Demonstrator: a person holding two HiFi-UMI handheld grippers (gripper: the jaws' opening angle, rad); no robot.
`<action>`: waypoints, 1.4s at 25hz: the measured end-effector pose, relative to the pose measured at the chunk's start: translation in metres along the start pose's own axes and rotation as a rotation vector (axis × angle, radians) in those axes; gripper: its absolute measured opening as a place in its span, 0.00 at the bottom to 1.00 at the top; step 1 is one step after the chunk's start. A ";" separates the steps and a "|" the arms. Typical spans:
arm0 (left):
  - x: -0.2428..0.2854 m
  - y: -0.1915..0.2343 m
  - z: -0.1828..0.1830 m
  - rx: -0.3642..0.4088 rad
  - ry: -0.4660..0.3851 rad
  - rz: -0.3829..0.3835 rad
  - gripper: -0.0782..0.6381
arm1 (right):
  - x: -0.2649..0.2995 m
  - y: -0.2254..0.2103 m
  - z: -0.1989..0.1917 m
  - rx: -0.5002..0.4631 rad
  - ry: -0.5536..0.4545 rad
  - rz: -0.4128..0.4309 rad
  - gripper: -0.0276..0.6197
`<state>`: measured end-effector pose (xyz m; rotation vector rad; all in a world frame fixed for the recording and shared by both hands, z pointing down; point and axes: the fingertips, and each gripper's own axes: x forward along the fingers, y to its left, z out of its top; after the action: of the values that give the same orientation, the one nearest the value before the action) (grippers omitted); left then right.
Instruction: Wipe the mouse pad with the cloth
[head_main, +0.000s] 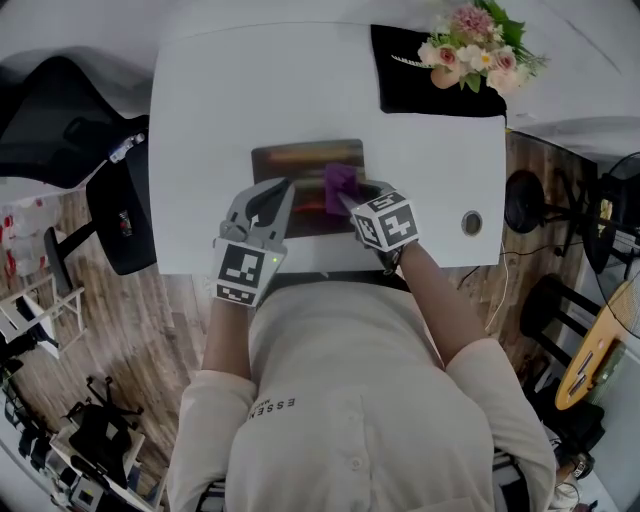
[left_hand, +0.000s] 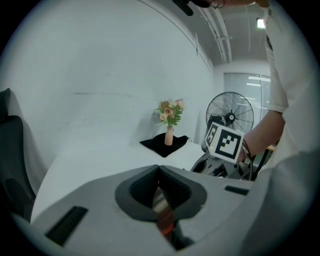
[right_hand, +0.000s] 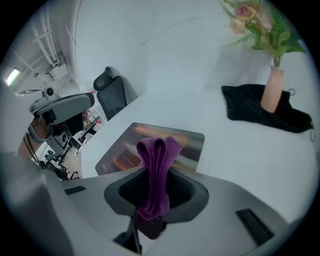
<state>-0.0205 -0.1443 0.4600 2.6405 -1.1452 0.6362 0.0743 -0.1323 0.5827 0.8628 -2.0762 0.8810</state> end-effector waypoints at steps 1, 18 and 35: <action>0.002 -0.002 0.001 0.000 -0.001 -0.001 0.11 | -0.003 -0.005 -0.002 0.003 0.000 -0.006 0.19; -0.011 -0.012 0.010 0.021 -0.028 -0.008 0.11 | -0.043 -0.042 -0.012 0.041 -0.008 -0.157 0.19; -0.085 0.050 -0.044 -0.021 0.003 0.024 0.11 | 0.022 0.122 0.013 -0.063 0.003 0.055 0.19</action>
<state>-0.1224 -0.1082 0.4601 2.6115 -1.1776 0.6288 -0.0375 -0.0828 0.5557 0.7740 -2.1226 0.8407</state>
